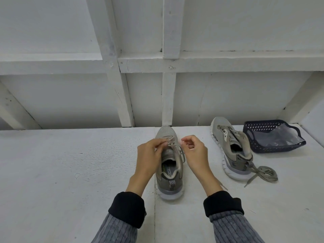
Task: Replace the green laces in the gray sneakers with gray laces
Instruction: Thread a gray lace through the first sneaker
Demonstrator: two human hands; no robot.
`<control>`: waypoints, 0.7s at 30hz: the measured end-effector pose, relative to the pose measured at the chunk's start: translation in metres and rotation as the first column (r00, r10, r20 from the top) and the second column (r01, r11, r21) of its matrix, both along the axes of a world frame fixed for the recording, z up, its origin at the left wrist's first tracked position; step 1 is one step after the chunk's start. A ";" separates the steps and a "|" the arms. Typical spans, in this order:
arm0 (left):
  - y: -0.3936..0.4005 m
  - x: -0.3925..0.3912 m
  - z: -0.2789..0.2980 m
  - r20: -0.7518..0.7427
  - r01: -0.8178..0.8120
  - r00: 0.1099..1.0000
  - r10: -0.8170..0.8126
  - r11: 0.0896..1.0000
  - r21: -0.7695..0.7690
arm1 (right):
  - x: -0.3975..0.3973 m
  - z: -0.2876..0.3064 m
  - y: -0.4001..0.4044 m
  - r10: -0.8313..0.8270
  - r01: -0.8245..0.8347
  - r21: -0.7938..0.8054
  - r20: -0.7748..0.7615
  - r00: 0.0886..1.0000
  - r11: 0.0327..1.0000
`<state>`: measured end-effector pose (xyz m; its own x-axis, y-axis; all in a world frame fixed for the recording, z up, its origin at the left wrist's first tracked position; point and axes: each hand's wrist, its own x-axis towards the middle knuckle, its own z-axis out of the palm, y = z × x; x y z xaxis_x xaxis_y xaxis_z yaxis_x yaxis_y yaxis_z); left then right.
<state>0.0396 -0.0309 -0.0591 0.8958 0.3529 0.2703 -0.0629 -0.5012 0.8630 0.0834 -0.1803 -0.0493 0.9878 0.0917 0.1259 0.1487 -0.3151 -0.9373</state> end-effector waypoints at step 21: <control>-0.084 0.026 -0.003 -0.111 0.036 0.994 0.005 0.931 0.363 | -0.003 -0.038 -0.061 -0.205 0.209 -0.032 0.092 0.974 0.977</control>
<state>0.0654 -0.1145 -0.0620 0.9311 0.2345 0.2793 0.0101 -0.7820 0.6232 0.0800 -0.2413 -0.0878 0.9712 -0.1069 0.2130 0.1569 -0.3859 -0.9091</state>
